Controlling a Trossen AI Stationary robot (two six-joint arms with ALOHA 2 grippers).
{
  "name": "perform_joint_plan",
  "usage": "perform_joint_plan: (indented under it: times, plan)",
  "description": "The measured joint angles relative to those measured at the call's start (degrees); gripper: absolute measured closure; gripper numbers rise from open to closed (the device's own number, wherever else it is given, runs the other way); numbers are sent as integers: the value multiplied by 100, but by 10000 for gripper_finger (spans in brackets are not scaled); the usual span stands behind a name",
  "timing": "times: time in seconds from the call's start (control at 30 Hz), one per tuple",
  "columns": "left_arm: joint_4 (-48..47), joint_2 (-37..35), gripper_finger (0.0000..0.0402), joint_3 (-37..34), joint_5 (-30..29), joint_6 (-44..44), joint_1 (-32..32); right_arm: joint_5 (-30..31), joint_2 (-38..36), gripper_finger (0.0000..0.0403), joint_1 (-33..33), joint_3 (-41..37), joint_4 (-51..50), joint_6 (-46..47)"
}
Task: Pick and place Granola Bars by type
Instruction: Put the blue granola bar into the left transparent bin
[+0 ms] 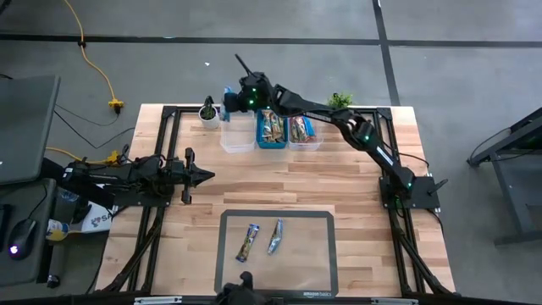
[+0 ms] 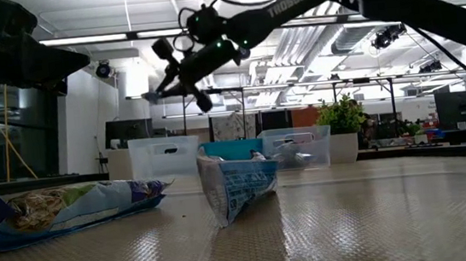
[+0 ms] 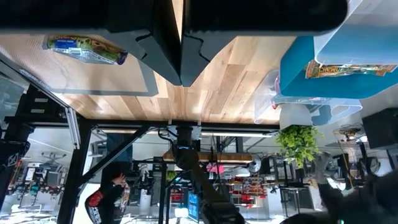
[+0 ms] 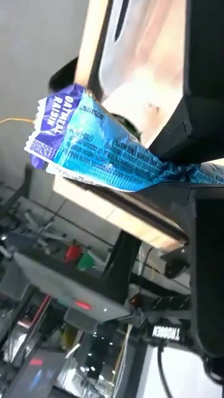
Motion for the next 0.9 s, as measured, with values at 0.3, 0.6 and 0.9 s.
perform_joint_plan:
  times: [0.3, 0.6, 0.9]
  plan:
    - [1, 0, 401, 2, 0, 2, -1, -244, 89, 380, -127, 0, -1019, -268]
    - [0, 0, 401, 0, 0, 0, 0, -190, 90, 380, -106, 0, -1432, -644]
    - [1, 1, 401, 0, 2, 0, -1, -47, 209, 380, -30, 7, -1857, -782]
